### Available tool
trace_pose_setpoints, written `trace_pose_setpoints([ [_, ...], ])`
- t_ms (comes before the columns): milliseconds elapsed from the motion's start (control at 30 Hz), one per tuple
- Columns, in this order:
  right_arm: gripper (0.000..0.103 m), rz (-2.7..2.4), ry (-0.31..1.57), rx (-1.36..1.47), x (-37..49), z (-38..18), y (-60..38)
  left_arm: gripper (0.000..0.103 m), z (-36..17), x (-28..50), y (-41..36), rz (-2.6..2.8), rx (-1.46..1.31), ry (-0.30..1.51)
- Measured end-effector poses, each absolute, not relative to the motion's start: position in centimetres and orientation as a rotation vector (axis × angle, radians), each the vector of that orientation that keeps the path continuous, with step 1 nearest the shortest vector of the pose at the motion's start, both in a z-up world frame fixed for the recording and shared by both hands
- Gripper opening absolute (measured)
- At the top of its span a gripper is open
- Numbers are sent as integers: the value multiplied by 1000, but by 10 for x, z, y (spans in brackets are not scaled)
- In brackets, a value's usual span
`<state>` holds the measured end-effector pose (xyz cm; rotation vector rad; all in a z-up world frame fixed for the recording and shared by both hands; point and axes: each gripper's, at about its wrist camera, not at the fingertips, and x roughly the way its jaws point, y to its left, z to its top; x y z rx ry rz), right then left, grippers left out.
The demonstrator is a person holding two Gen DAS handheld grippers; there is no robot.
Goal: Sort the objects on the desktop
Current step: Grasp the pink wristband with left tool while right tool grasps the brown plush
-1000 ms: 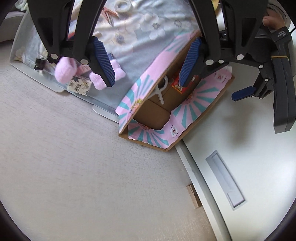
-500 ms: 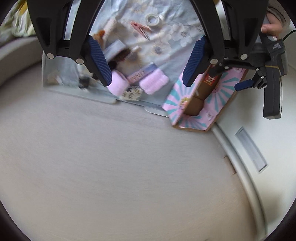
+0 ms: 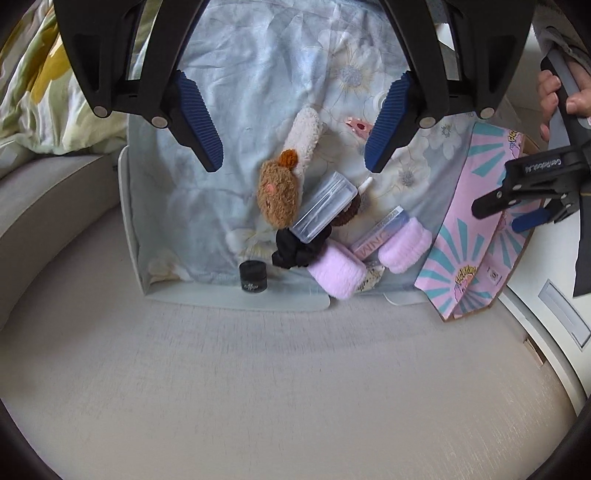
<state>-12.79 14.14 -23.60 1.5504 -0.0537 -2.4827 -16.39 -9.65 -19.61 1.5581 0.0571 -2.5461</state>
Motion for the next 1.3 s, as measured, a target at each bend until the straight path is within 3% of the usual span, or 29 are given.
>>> trace_pose_setpoints([
  [400, 76, -2435, 17, 1688, -154, -291, 127, 102, -246, -239, -86, -2548, 1663, -67],
  [633, 76, -2441, 44, 1735, -168, -309, 121, 86, -280, -264, -93, -2519, 1754, -61],
  [1000, 76, -2447, 88, 1788, -182, -324, 119, 71, -294, -271, -110, -2526, 1759, 66],
  [1167, 76, -2438, 80, 1823, -187, -332, 123, 52, -298, -275, -113, -2520, 1793, 95],
  [1300, 76, -2438, 95, 1817, -185, -332, 125, 50, -298, -273, -109, -2521, 1790, 61],
])
